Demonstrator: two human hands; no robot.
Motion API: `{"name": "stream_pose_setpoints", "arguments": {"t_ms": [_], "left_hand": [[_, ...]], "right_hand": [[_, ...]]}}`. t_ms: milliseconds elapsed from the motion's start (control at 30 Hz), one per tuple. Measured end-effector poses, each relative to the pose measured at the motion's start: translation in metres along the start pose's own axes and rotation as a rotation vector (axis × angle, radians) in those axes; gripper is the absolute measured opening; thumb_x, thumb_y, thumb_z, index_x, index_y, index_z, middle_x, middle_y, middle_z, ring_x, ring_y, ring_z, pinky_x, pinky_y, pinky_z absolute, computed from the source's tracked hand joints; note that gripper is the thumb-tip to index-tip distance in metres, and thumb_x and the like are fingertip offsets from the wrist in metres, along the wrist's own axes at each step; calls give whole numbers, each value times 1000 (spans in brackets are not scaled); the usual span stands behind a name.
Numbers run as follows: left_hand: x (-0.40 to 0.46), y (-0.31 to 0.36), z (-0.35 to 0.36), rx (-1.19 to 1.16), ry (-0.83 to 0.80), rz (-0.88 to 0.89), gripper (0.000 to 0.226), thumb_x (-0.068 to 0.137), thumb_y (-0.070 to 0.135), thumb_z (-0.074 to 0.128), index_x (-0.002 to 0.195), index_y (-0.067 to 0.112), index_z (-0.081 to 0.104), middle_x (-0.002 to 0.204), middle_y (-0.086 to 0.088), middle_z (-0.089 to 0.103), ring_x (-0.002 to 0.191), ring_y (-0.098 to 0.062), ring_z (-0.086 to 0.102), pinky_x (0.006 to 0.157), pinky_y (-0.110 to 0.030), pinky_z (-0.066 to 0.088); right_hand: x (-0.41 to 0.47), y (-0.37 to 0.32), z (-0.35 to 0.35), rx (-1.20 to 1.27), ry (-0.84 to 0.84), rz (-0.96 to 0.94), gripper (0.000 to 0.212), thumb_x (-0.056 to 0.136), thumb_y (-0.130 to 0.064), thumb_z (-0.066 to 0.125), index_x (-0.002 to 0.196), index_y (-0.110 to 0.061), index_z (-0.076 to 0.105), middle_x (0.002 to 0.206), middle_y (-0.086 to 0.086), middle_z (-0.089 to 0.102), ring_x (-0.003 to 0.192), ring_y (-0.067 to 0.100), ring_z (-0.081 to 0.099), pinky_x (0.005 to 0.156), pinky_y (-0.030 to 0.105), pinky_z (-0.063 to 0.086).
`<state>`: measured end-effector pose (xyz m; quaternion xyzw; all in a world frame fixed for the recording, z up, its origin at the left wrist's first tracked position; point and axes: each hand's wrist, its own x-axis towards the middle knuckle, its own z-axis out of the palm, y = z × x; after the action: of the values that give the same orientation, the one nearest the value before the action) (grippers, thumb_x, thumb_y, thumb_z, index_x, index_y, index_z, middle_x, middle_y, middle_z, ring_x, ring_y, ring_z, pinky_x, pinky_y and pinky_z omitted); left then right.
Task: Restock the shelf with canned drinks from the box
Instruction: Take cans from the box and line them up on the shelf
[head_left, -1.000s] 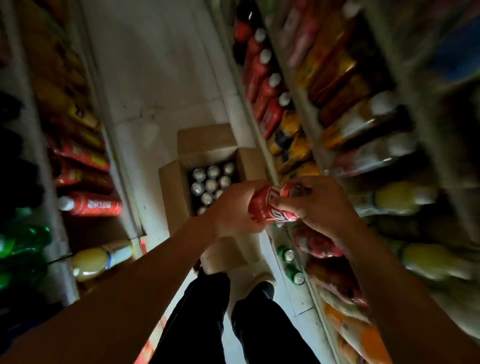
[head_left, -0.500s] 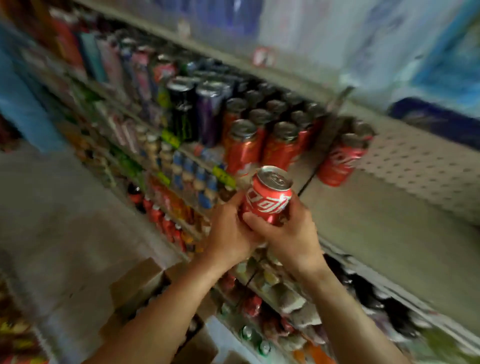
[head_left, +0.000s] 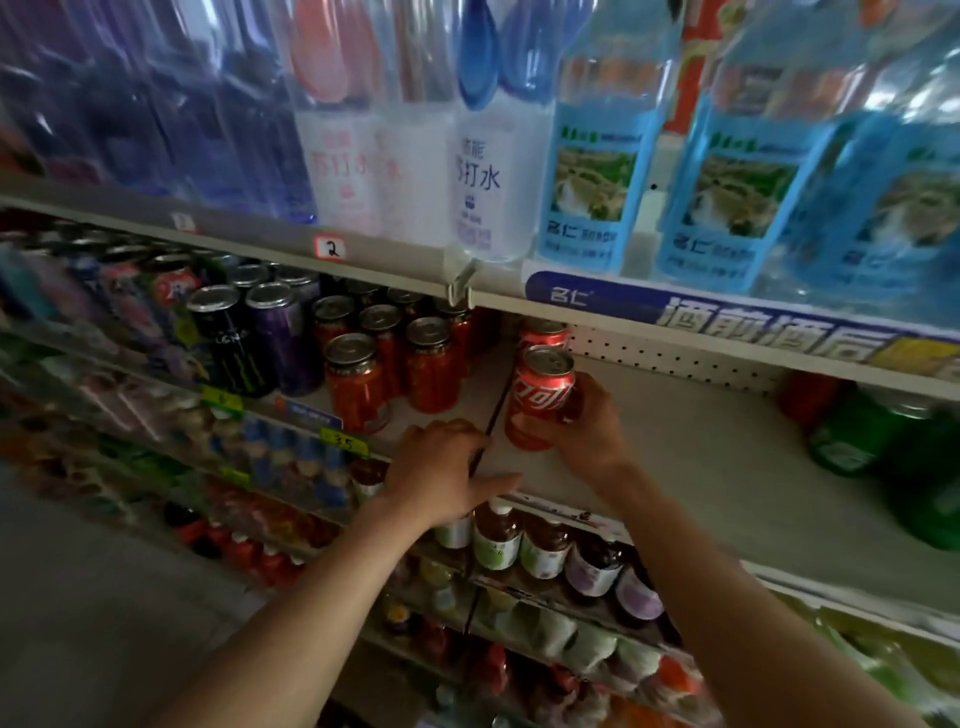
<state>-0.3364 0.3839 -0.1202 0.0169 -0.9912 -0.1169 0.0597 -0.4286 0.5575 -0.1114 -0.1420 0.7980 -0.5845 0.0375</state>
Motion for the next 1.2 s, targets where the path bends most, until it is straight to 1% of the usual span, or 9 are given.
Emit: {"name": "stream_pose_setpoints", "arguments": {"t_ms": [167, 267, 433, 633, 800, 967, 1067, 1133, 1200], "left_hand": [[2, -8, -8, -139, -80, 32, 49, 88, 63, 50, 119, 27, 65, 119, 8, 61, 110, -15, 58, 89, -34, 50], [-1, -9, -13, -137, -87, 65, 39, 93, 52, 52, 122, 29, 64, 124, 8, 60, 112, -15, 57, 87, -26, 45], [1, -10, -18, -144, -125, 69, 40, 93, 51, 52, 124, 30, 63, 127, 10, 56, 114, -13, 55, 81, -21, 38], [5, -11, -19, -144, -154, 60, 41, 92, 53, 53, 125, 30, 62, 127, 10, 55, 113, -13, 55, 81, -22, 38], [2, -12, -16, -168, -141, 63, 40, 93, 52, 53, 124, 29, 62, 127, 9, 53, 113, -15, 54, 86, -27, 44], [-6, -20, -12, -277, -93, 110, 31, 98, 35, 49, 123, 23, 63, 123, 5, 59, 110, -17, 58, 86, -28, 46], [-22, -31, -7, -366, 107, 157, 29, 97, 22, 54, 125, 19, 61, 123, 5, 60, 112, -11, 57, 91, -23, 47], [-41, -43, -2, -405, 294, 134, 27, 96, 21, 57, 122, 18, 63, 120, 6, 61, 112, -8, 56, 92, -22, 48], [-60, -54, 5, -431, 402, 74, 21, 97, 27, 56, 114, 19, 64, 111, 6, 62, 106, -8, 58, 86, -22, 49]], "right_hand": [[5, 2, 8, 26, 61, 16, 62, 60, -11, 92, 111, -21, 58, 92, -16, 66, 80, -8, 63, 61, 7, 50], [2, 5, 13, 4, 107, 39, 67, 57, -16, 94, 113, -22, 56, 95, -16, 66, 86, -4, 64, 70, 12, 52], [3, 2, 20, -153, 116, 123, 75, 58, -27, 93, 121, -15, 56, 112, 0, 66, 101, 14, 63, 90, 33, 53], [3, -3, 22, -201, 147, 144, 75, 57, -27, 94, 121, -15, 56, 116, 3, 67, 106, 18, 64, 88, 30, 51], [-1, -4, 24, -189, 177, 150, 75, 59, -28, 93, 120, -14, 53, 111, 1, 66, 94, 11, 60, 79, 26, 47], [-11, -4, 27, -201, 146, 125, 90, 60, -29, 92, 133, -14, 41, 131, 8, 56, 117, 24, 58, 89, 28, 45], [-39, -18, 26, -305, 279, -69, 85, 71, -34, 85, 139, -15, 37, 134, 4, 47, 117, 22, 53, 91, 32, 47], [-68, -32, 32, -281, 380, -326, 60, 80, -25, 79, 129, -13, 46, 122, -2, 50, 105, 13, 54, 85, 31, 51], [-94, -38, 49, -215, 294, -555, 39, 83, -11, 74, 116, -8, 55, 110, 1, 54, 95, 12, 55, 78, 25, 49]]}}
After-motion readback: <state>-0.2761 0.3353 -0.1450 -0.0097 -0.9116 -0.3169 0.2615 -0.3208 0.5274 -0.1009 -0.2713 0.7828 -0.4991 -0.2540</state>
